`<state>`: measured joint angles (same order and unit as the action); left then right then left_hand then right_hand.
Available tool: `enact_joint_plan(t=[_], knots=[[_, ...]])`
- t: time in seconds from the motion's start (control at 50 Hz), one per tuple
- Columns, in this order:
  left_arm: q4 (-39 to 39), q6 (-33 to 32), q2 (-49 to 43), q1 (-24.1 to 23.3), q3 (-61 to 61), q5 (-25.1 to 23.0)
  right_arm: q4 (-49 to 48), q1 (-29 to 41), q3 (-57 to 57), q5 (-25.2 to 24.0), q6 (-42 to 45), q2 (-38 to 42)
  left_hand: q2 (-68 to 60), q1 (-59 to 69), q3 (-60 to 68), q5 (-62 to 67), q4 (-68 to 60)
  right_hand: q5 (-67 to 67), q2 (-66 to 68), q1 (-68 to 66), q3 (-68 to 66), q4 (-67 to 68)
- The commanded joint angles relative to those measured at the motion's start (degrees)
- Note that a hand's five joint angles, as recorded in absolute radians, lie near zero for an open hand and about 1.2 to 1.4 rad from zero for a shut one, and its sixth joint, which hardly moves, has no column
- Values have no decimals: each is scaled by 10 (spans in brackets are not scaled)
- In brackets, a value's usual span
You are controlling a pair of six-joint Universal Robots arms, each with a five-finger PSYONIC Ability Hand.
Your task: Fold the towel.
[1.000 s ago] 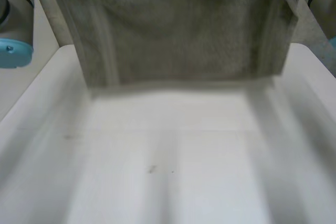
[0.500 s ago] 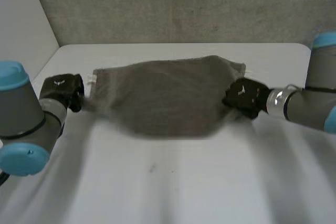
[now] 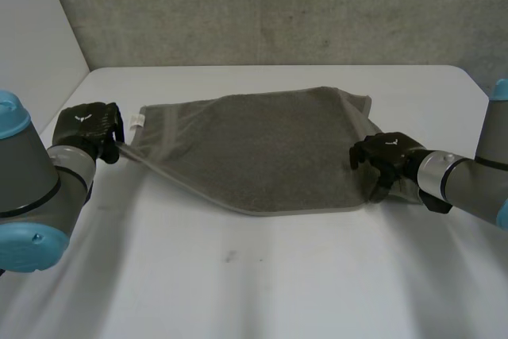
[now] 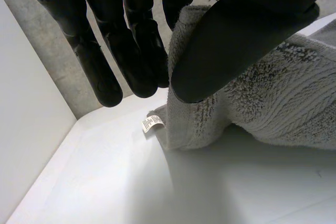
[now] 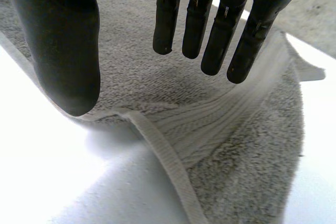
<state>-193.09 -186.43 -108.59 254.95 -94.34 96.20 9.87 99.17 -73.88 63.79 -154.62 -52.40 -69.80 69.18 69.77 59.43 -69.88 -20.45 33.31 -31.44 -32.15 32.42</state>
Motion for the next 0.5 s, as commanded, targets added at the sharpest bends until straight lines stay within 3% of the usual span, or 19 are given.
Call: enact_joint_plan(t=[0.02, 0.3, 0.5], knots=[[-1, 1, 0, 2, -5, 0, -89, -6, -69, 27, 12, -29, -102, 108, 102, 106, -101, 14, -42, 23, 31, -33], [-2, 2, -1, 3, -7, -8, -173, -20, -147, 32, 62, -52, -102, 108, 102, 106, -101, 37, -66, 47, 54, -57], [-2, 2, -1, 4, -7, -9, -230, -23, -159, 33, 98, -22, -102, 108, 102, 106, -101, 12, -41, 22, 29, -32]])
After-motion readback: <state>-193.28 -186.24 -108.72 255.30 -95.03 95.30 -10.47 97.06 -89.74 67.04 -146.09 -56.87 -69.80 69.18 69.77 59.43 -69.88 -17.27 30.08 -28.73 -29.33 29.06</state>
